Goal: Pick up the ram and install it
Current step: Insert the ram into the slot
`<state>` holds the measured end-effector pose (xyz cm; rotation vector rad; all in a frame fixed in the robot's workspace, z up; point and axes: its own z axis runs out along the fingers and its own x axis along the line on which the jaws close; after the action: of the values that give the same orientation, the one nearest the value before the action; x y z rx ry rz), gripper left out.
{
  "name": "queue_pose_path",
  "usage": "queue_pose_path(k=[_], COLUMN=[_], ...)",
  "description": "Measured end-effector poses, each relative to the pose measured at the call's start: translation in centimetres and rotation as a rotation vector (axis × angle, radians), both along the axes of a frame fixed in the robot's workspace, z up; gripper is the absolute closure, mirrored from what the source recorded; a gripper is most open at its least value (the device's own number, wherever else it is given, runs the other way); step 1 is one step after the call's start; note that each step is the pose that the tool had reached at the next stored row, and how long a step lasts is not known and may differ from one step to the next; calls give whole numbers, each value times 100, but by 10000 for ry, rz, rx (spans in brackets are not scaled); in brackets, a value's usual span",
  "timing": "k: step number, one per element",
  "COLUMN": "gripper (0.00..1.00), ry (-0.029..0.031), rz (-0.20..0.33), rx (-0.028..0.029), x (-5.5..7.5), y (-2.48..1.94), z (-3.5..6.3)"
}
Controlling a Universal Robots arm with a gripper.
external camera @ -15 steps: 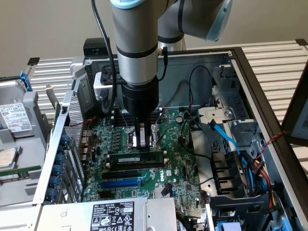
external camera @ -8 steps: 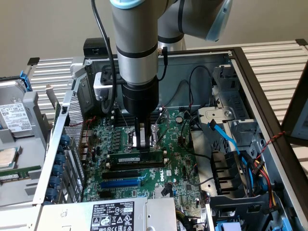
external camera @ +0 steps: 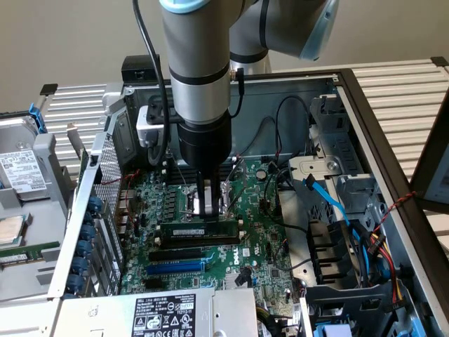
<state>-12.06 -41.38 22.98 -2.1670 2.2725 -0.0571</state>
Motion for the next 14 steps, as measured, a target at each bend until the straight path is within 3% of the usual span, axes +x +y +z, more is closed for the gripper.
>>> queue_pose_path(k=[5,8,10,12,14], gripper=[87,87,87,87,87], ry=[-16,-89,-251,-494,-563], rz=[0,0,0,0,0], rx=[-1,0,1,-2,1], x=[-8,-24,-33,-47,-58], y=[0,0,0,0,0], z=[27,54,54,54,53])
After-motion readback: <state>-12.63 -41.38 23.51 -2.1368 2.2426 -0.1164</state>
